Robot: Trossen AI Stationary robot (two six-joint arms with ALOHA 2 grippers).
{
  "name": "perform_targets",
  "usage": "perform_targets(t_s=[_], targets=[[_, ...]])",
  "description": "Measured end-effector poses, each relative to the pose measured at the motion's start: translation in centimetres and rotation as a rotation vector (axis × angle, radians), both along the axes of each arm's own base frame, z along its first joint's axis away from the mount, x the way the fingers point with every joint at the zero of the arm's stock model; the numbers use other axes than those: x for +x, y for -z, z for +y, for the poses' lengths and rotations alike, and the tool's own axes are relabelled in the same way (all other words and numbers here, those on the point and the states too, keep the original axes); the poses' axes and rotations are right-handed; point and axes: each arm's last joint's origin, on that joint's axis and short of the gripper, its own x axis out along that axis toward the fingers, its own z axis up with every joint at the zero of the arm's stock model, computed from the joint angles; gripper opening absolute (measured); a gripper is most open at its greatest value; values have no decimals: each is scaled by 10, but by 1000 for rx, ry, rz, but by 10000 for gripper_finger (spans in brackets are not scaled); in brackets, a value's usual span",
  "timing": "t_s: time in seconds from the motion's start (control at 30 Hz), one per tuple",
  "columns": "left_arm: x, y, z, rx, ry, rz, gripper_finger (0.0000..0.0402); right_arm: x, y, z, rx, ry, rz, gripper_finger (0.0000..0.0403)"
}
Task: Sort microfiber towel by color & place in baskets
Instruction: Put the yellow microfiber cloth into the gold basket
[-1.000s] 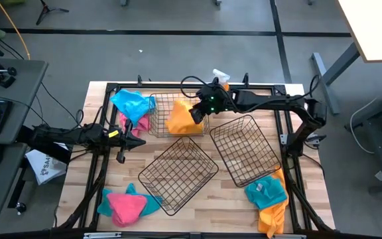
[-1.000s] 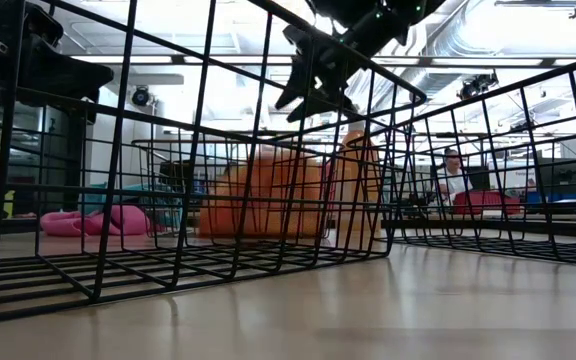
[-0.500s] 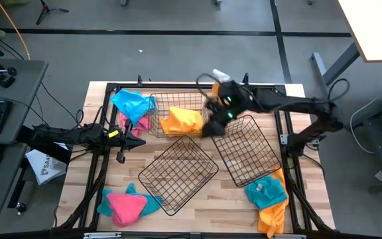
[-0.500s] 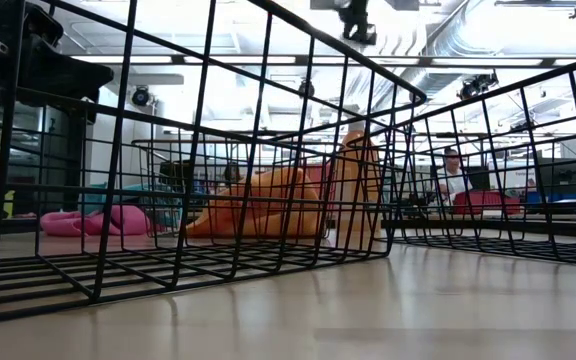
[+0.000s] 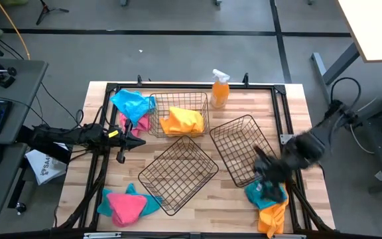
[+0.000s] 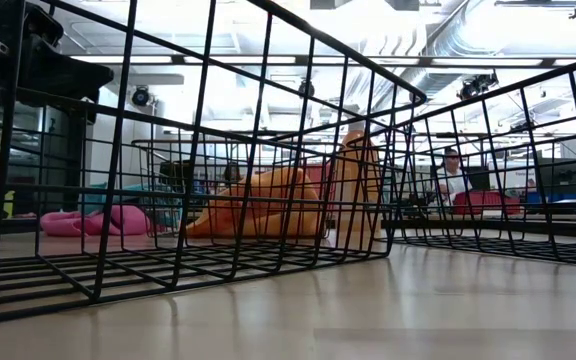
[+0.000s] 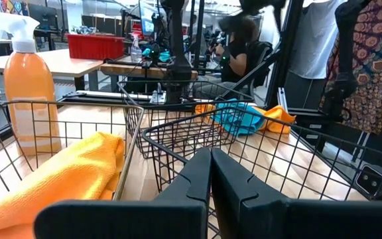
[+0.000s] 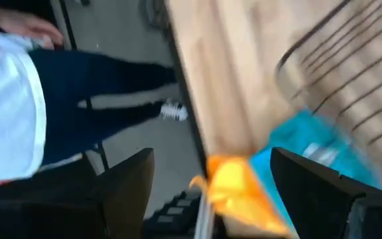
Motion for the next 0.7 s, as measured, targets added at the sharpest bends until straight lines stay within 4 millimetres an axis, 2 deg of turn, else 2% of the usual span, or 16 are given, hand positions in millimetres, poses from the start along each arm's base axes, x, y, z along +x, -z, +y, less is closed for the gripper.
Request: perform_targets(t_s=[0.17, 0.37, 0.53, 0.7], targets=[[0, 0, 0, 0, 0, -1, 0, -19, 17, 52, 22, 26, 125, 295], [0, 0, 0, 0, 0, -1, 0, -20, 64, 101, -35, 184, 421, 295], [0, 0, 0, 0, 0, -1, 0, -10, 111, 127, -125, 233, 639, 295], [0, 0, 0, 0, 0, -1, 0, 0, 148, 140, -210, 314, 741, 295]])
